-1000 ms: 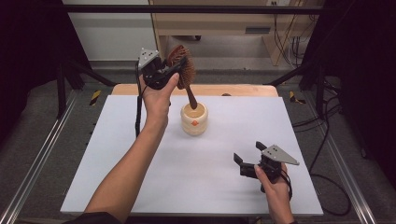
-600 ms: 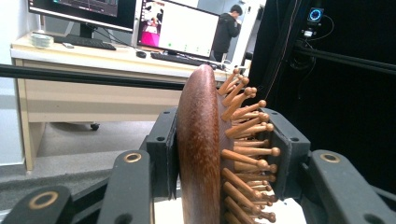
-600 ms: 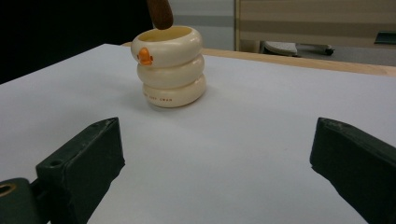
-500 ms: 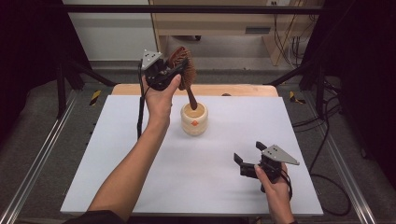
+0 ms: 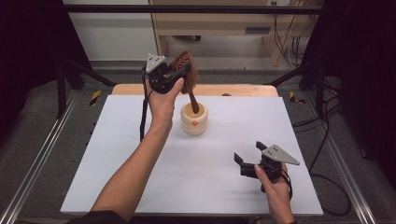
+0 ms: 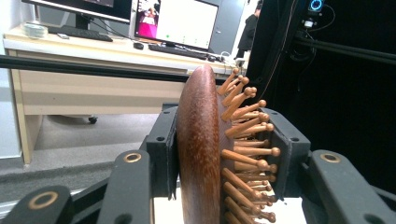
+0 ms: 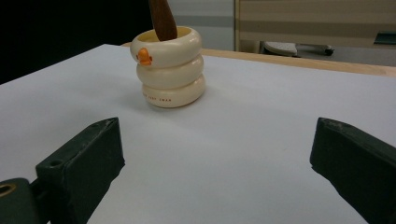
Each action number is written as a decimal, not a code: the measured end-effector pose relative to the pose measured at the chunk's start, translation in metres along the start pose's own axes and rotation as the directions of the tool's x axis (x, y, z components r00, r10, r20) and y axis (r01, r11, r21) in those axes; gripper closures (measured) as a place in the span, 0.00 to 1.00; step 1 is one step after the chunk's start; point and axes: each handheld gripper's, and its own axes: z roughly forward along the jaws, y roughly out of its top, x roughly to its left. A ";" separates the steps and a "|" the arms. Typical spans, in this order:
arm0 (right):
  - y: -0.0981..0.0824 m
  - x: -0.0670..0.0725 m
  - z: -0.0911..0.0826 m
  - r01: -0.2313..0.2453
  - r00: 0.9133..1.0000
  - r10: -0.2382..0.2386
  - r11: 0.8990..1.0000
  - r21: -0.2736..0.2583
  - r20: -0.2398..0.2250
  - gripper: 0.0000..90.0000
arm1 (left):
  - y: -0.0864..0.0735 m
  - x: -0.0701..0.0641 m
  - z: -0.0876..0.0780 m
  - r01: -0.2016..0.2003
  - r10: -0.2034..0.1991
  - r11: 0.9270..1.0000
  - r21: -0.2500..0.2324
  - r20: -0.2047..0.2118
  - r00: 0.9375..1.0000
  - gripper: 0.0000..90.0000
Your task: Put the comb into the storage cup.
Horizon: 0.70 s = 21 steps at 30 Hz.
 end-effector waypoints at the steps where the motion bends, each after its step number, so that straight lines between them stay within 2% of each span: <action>1: 0.000 0.000 0.000 -0.001 1.000 0.001 1.000 0.000 0.001 0.04 | -0.001 0.000 0.000 -0.002 0.002 1.000 -0.001 -0.003 1.000 0.58; 21: 0.000 0.000 0.000 0.002 1.000 -0.002 1.000 0.004 -0.002 0.04 | -0.012 0.001 0.002 0.002 -0.002 1.000 0.018 -0.014 1.000 0.58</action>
